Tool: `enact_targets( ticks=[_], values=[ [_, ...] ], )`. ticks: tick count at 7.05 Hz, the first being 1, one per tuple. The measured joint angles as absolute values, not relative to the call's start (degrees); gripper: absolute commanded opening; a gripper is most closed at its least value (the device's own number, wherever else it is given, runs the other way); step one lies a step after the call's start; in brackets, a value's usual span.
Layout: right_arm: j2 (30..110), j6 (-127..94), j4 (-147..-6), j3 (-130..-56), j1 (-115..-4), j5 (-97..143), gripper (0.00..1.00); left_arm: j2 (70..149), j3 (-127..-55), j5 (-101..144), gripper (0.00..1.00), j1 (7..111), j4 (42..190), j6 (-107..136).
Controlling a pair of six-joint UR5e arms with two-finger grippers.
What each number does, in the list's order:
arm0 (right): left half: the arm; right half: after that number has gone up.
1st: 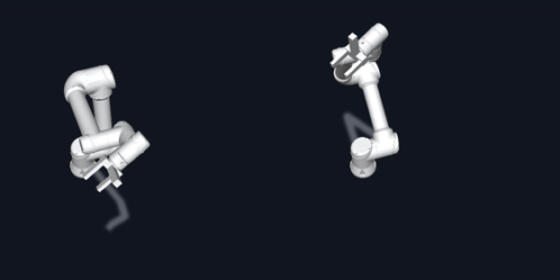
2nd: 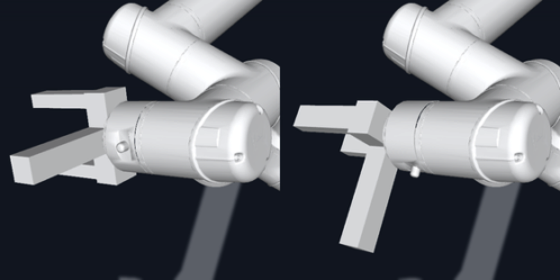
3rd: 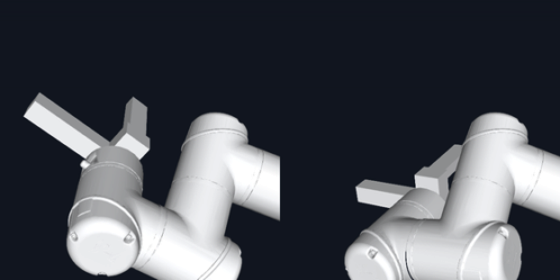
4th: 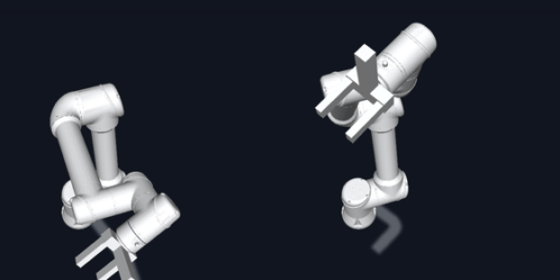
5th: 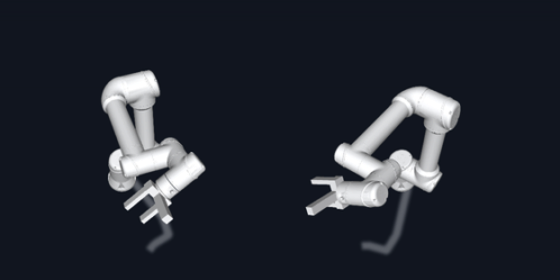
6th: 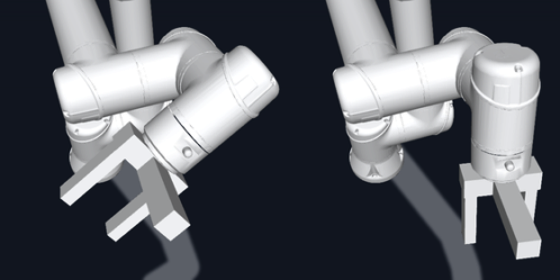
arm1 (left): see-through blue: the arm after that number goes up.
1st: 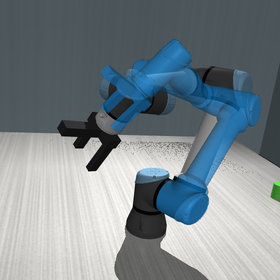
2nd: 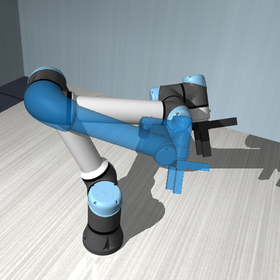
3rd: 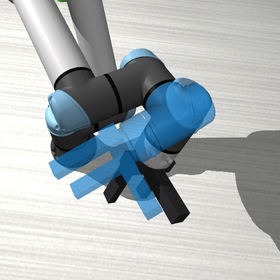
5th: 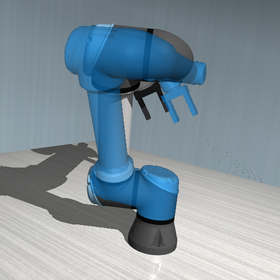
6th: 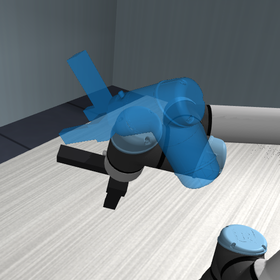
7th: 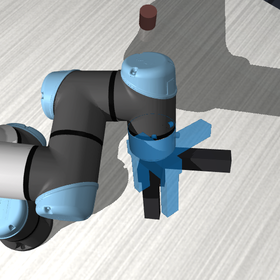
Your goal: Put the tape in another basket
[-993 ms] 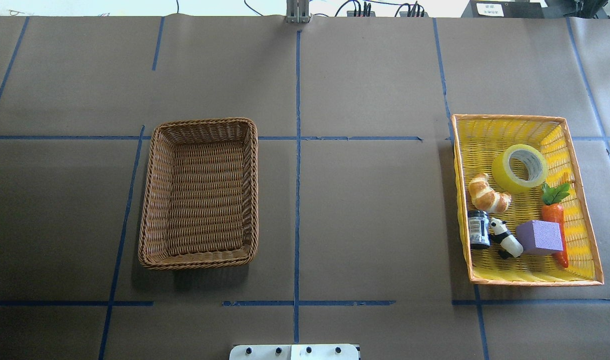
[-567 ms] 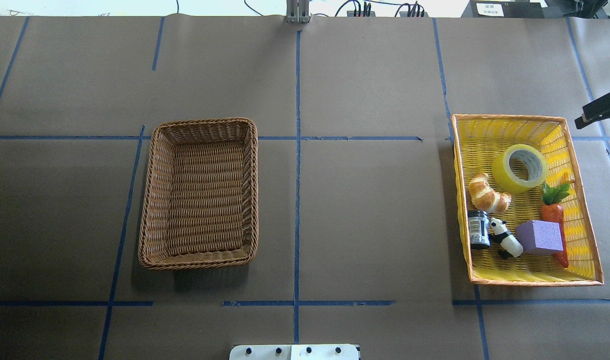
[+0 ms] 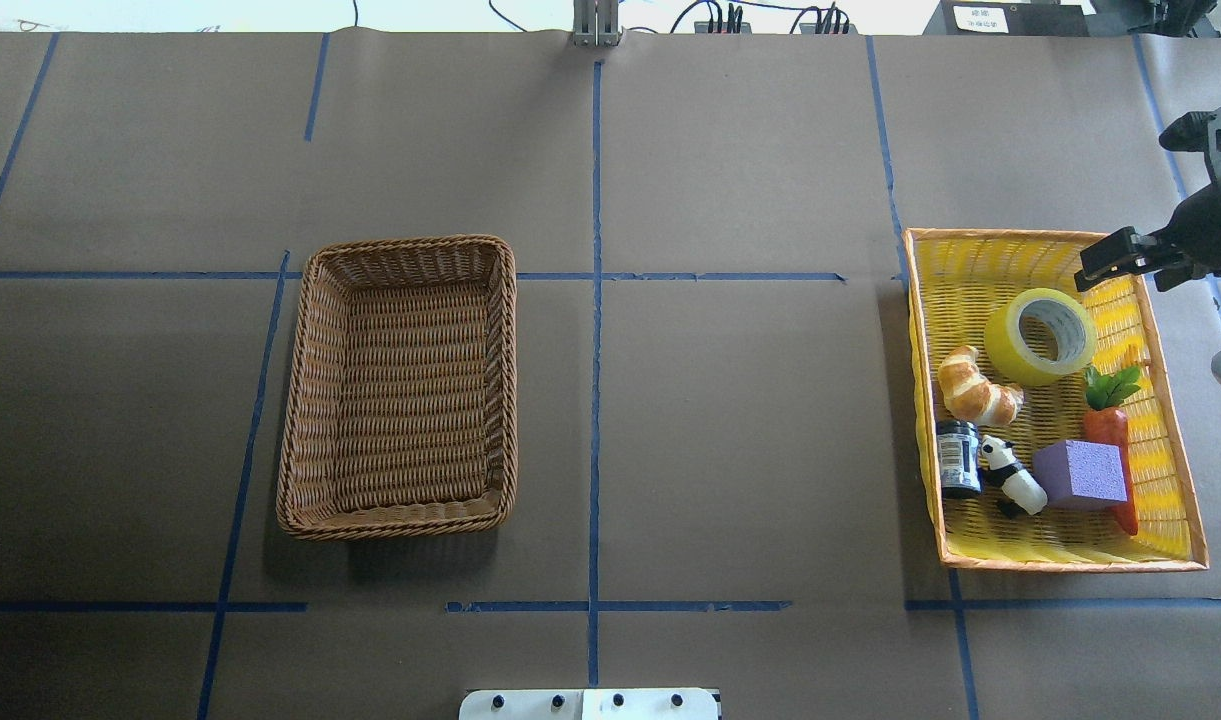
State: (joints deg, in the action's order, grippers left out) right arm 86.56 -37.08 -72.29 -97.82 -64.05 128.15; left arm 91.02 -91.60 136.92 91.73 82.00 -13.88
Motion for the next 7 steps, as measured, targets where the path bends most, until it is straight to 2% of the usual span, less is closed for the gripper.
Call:
enact_targets(
  ticks=[3,7],
  values=[
    [86.52,-40.24,-62.75,-91.55,-61.76,127.61,1.00,91.08,-91.84,136.93,1.00,91.68,82.00,-13.50],
    [87.32,-40.44,-61.97,-91.08,-59.41,126.72,1.00,91.30,-91.93,137.01,1.00,91.67,82.00,-13.37]
  ],
)
